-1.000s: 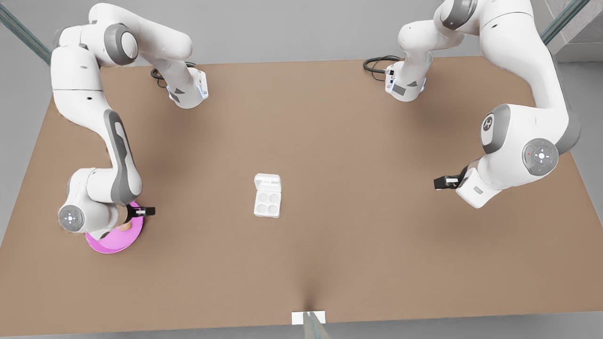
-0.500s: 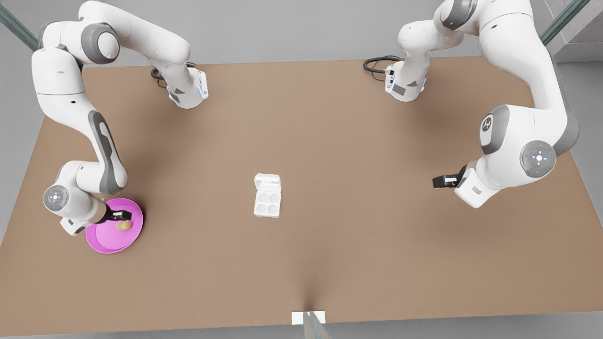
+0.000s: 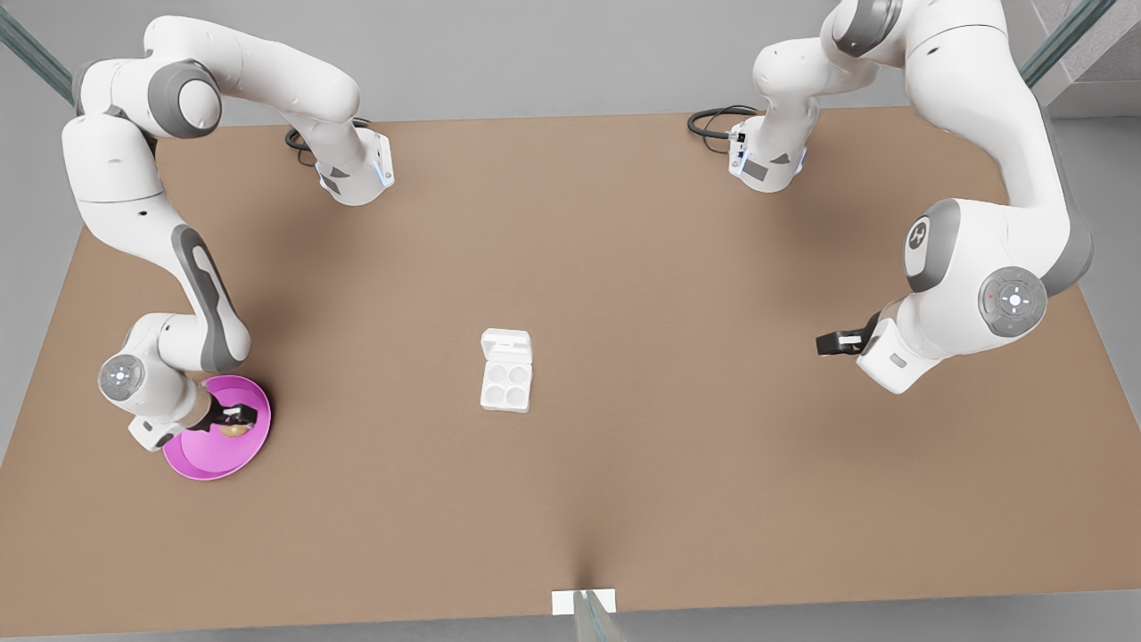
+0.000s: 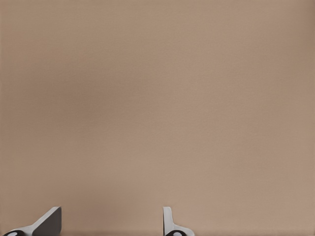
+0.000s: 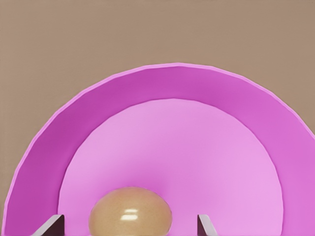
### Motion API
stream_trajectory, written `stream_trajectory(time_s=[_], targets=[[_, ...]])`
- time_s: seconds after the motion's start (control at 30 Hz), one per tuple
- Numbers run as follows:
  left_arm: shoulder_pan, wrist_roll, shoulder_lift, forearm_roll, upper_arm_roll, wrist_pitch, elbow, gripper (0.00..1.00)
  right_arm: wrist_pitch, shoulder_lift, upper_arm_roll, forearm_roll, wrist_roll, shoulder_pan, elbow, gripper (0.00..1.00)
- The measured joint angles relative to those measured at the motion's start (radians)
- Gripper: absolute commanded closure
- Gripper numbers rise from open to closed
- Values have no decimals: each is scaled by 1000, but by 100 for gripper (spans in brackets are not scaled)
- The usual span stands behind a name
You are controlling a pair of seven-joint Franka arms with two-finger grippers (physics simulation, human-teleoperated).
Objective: Pack egg into the box and close the box lid
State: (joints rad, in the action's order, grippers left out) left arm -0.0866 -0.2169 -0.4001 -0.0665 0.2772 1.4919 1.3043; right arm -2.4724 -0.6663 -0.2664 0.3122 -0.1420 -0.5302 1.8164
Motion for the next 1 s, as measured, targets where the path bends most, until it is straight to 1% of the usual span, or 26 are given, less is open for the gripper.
stream_trajectory(time_s=[0.13,0.17,0.2,0.23,0.47,0.5,0.57,0.63,0.77,0.9,1.0], targets=[[-1,-1,0,0,0,0,0,0,-16,-14,-2,2,-6,-6,0,0],[-1,-2,0,0,0,0,0,0,-19,-16,-2,1,-7,-6,0,2],[-1,-2,0,0,0,0,0,0,-22,-16,-3,1,-9,-6,0,20],[-1,-2,0,0,0,0,0,0,-24,-18,-6,0,-10,-6,0,22],[-2,-4,0,0,0,0,0,0,-34,-32,-35,2,-16,-36,0,22],[-2,-4,0,0,0,0,0,0,-37,-35,-37,2,-17,-39,0,31],[-2,-4,0,0,0,0,0,0,-40,-37,-40,0,-20,-43,0,33],[-2,-5,0,0,0,0,0,0,-43,-30,-49,-2,-24,-51,6,38],[-3,-5,0,0,0,-1,0,0,-44,-19,-61,-7,-33,-60,11,40],[-2,-5,0,0,0,-1,0,0,-4,44,-94,-14,-36,-37,9,40],[-3,-5,0,0,0,-1,0,0,64,95,-100,-52,-15,105,-32,40]])
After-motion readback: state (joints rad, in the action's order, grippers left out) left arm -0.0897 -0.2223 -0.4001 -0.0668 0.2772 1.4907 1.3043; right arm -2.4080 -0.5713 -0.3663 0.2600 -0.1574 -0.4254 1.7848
